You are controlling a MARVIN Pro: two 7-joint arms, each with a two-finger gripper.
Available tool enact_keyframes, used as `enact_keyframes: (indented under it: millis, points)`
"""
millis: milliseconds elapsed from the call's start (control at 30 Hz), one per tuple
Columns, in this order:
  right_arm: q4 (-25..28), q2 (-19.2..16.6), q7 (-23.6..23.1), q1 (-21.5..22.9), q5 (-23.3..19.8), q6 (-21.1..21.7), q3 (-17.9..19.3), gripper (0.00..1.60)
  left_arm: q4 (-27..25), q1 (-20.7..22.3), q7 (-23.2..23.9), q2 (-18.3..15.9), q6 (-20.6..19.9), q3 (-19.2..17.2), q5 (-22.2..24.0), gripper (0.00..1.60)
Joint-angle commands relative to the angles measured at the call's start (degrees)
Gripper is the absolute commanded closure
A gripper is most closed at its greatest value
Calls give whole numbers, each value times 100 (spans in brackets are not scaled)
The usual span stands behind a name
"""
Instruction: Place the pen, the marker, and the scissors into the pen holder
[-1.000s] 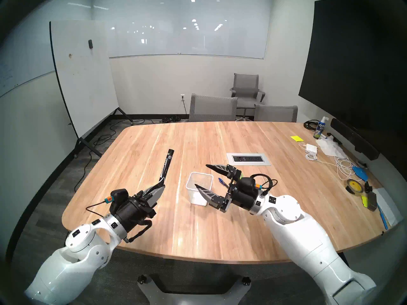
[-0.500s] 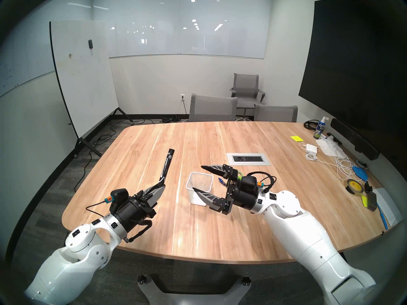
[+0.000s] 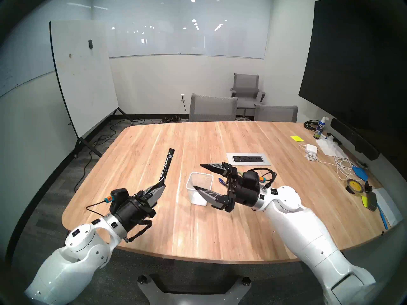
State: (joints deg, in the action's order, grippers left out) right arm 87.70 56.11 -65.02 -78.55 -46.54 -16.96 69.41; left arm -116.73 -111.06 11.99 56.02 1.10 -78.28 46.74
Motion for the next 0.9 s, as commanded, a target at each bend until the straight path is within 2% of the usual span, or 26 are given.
enact_keyframes:
  millis: [0, 700, 867]
  points:
    - [30, 50, -33, 90, -94, 0, 59, 0, -137, 8, 1, -5, 7, -25, 7, 160]
    - [22, 117, -90, 68, -46, 44, 138, 0, -138, 7, 3, -1, 4, -28, 5, 160]
    - [-51, 203, -39, 188, 78, 110, 45, 0, -137, 7, 4, 0, 4, -28, 4, 160]
